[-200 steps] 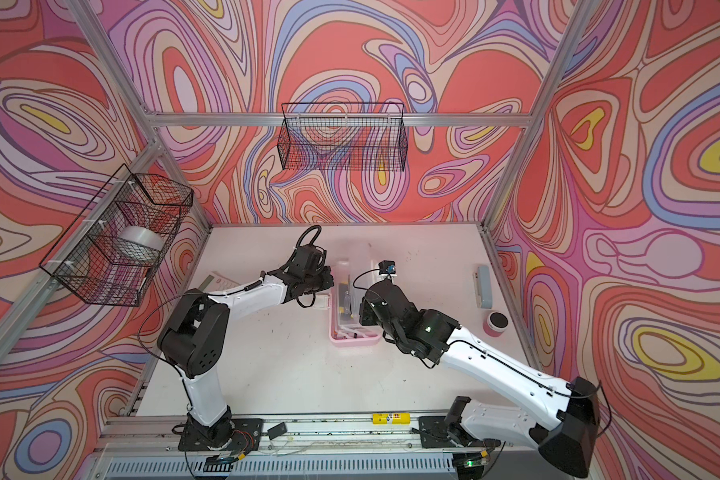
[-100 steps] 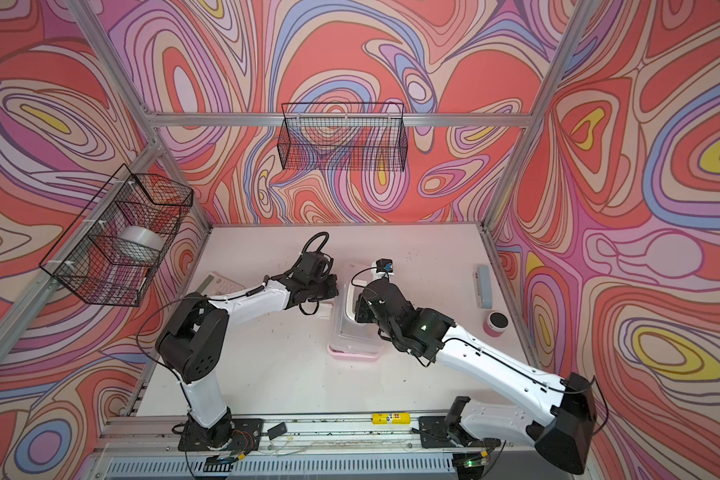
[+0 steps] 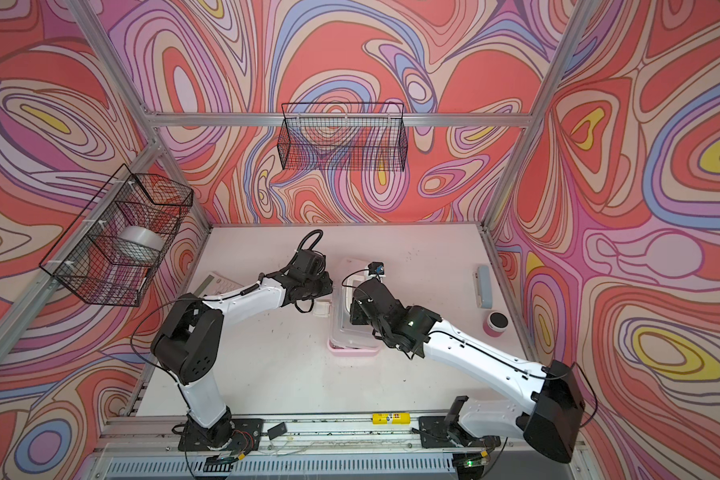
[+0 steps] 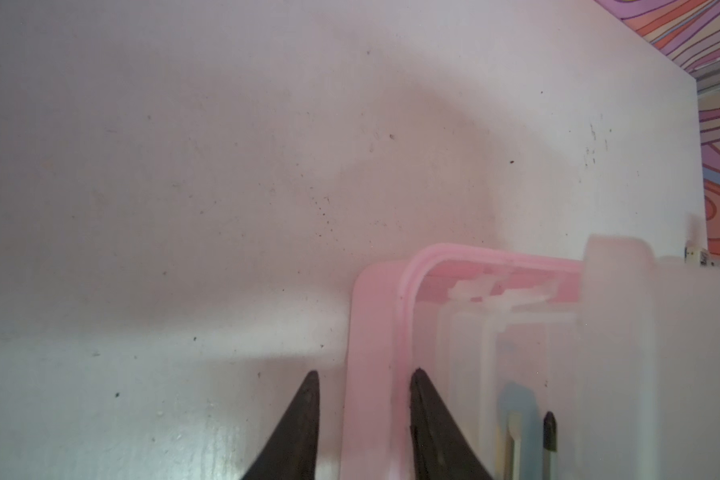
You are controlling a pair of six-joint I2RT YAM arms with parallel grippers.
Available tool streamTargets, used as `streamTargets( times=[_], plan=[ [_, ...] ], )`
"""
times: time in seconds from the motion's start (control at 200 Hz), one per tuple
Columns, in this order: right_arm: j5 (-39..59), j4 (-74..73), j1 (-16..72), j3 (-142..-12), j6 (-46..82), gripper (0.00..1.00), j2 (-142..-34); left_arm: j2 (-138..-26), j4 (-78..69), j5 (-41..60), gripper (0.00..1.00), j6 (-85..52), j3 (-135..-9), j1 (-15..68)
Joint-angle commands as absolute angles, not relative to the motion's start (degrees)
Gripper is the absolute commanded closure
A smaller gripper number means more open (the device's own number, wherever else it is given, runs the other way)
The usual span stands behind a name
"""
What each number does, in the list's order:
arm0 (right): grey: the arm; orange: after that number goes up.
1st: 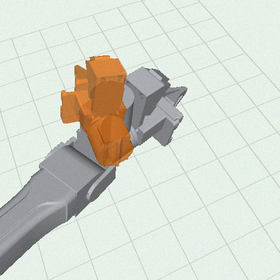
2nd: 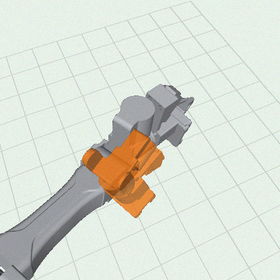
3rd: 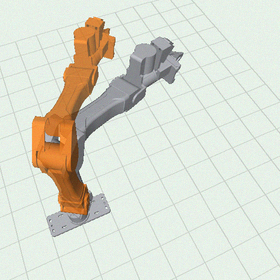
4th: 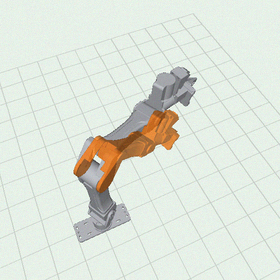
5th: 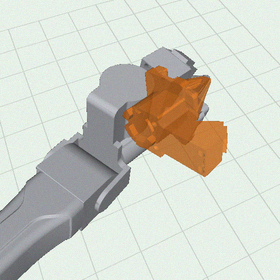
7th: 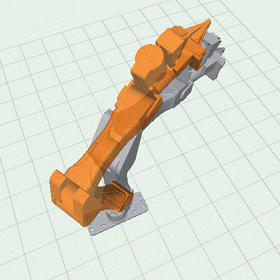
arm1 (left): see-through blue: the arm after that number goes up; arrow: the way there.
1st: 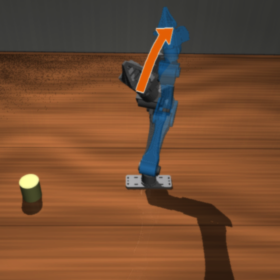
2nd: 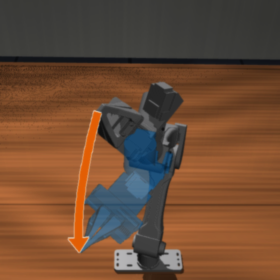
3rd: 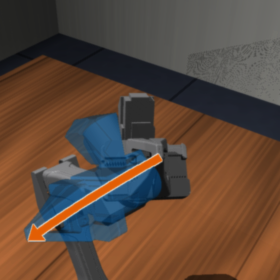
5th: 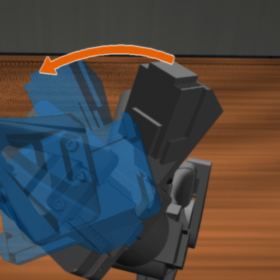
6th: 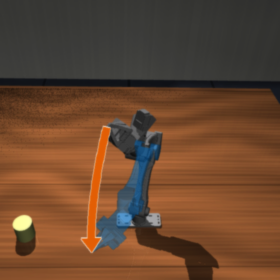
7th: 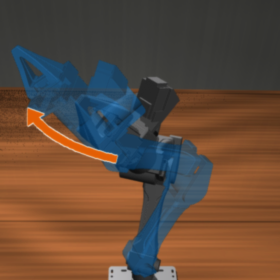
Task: Pack the tool kit
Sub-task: 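Swing the clear lid down with the right gripper while the left holds the box, then press the lid shut and draw the right gripper back from the handle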
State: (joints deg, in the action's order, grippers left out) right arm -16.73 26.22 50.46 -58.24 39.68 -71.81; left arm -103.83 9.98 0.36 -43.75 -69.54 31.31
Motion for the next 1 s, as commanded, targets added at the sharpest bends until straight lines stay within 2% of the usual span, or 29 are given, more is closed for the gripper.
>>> streamTargets(
  times=[0.0,0.185,0.376,0.456,0.526,0.581,0.806,0.996],
  plan=[
    [-15.10,25.69,50.80,-59.64,38.61,0.91,-73.26,-100.32,11.13,-3.41,0.57,-44.21,-71.74,29.93],
    [-14.22,25.21,50.79,-59.77,38.64,0.92,-74.39,-98.11,11.51,-3.96,0.57,-43.68,-70.20,27.61],
    [-12.37,26.73,50.79,-59.01,38.83,0.91,-73.15,-93.49,8.22,0.04,0.56,-42.28,-63.50,26.20],
    [-7.03,26.67,50.78,-58.21,37.45,0.83,-71.08,-90.67,7.36,2.16,0.55,-42.29,-60.05,25.93],
    [2.45,26.45,50.80,-58.07,36.66,0.75,-69.51,-87.69,7.24,3.54,0.54,-41.97,-57.14,25.86],
    [7.44,27.79,51.69,-58.81,37.02,0.73,-68.89,-85.29,7.43,4.01,0.53,-41.47,-54.95,25.84],
    [12.54,34.54,58.98,-61.28,38.84,0.74,-70.48,-76.55,10.46,3.98,0.49,-38.48,-49.21,25.78],
    [10.03,37.80,60.38,-58.99,40.98,0.78,-73.80,-74.42,11.69,2.93,0.49,-37.45,-47.88,25.59]
  ],
)
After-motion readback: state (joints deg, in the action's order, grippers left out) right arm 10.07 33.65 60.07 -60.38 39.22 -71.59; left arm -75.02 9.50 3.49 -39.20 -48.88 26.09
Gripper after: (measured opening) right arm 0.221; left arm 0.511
